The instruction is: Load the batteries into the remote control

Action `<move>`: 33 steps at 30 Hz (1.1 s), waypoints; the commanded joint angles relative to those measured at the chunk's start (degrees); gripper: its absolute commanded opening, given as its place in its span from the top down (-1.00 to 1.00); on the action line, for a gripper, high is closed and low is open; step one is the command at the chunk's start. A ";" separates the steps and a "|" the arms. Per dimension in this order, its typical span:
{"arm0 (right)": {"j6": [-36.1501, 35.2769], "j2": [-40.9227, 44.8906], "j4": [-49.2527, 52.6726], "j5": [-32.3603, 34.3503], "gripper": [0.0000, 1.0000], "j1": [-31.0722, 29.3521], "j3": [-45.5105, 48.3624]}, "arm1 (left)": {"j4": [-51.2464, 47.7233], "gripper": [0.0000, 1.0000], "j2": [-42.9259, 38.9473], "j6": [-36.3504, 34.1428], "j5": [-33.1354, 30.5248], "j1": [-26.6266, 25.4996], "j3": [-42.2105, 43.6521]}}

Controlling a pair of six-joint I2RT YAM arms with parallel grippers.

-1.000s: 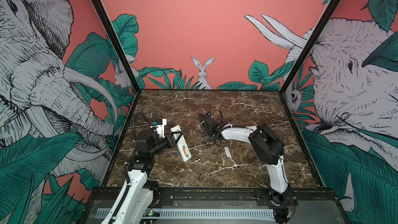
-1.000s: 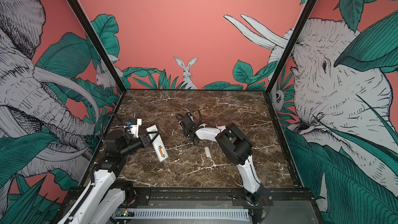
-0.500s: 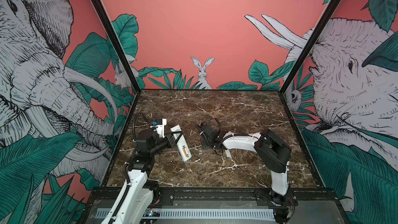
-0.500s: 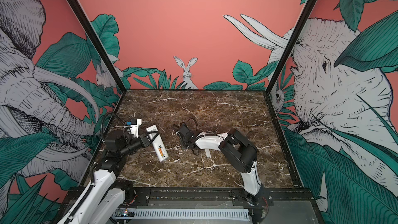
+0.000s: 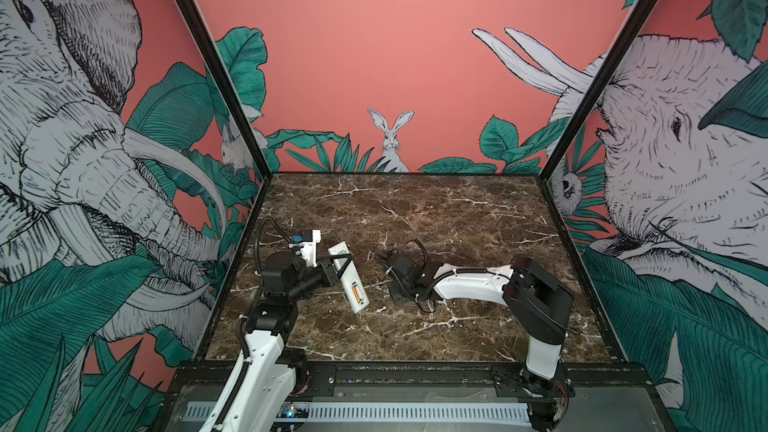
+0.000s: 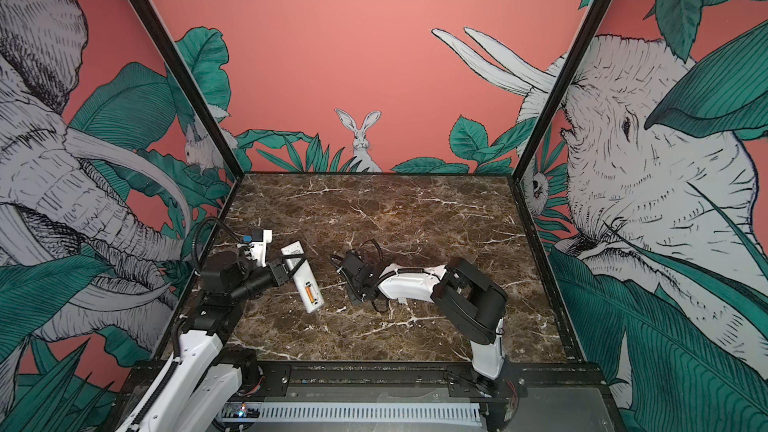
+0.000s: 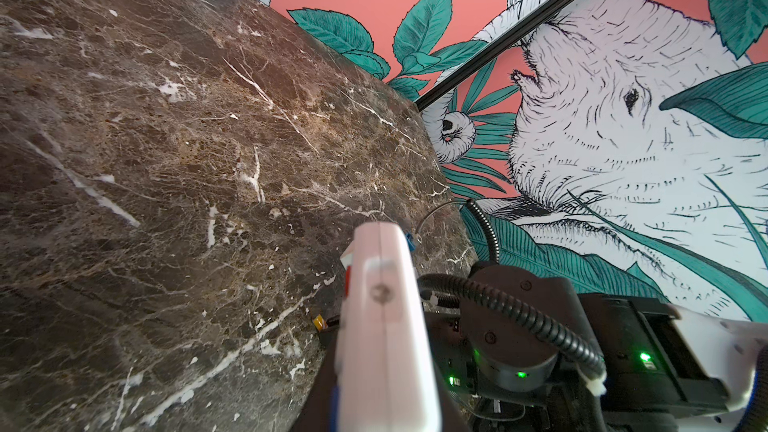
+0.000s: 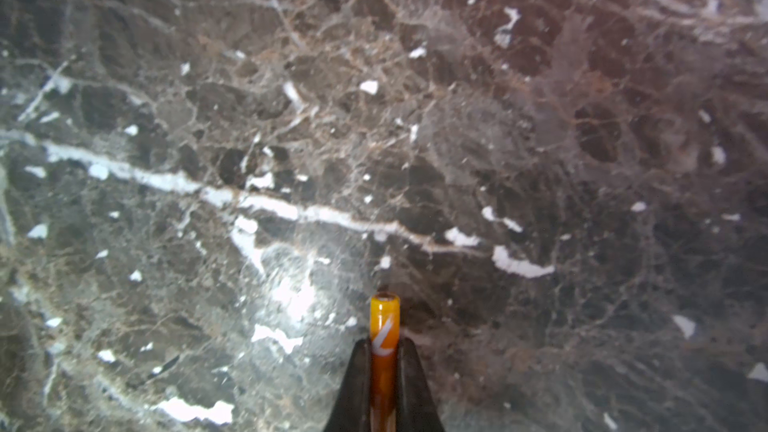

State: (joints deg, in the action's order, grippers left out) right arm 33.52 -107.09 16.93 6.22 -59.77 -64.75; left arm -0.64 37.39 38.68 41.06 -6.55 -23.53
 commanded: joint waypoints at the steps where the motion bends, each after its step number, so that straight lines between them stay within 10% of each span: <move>1: 1.81 1.18 4.71 0.83 1.00 -1.13 0.20 | -0.07 1.00 -0.85 -0.85 0.01 0.37 -1.61; 33: 5.64 1.58 8.90 1.95 0.52 -2.26 1.16 | 2.27 1.00 -1.30 0.17 -0.43 0.45 1.38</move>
State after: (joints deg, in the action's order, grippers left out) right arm 37.87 -106.54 22.20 7.31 -61.56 -64.99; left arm -0.78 36.47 38.57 40.80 -6.55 -22.94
